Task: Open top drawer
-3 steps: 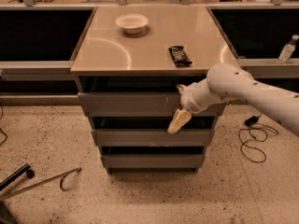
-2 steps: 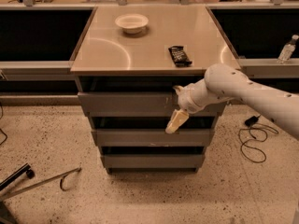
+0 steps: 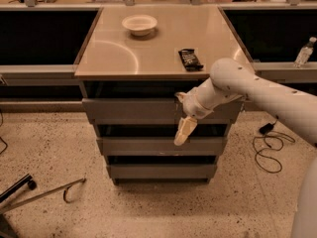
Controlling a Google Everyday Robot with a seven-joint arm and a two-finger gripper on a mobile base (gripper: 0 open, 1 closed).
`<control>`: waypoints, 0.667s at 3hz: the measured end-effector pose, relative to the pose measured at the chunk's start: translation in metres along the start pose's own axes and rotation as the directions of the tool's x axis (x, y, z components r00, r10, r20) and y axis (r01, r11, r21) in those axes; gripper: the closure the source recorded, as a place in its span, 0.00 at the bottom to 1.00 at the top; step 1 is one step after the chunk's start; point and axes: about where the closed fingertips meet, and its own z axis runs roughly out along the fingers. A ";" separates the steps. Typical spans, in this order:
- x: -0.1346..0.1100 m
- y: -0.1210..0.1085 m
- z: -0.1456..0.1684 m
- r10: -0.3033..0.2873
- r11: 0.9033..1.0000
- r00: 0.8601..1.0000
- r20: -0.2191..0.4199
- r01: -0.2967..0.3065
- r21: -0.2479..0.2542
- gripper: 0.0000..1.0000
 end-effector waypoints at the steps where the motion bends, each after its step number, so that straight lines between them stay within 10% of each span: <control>1: -0.013 0.048 -0.030 -0.007 0.991 0.999 -0.037 0.002 -0.137 0.00; 2: -0.020 0.097 -0.057 0.024 0.973 0.997 -0.071 -0.039 -0.228 0.00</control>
Offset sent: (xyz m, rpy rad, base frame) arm -0.1776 -0.0267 0.0704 -0.1163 0.3468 0.1120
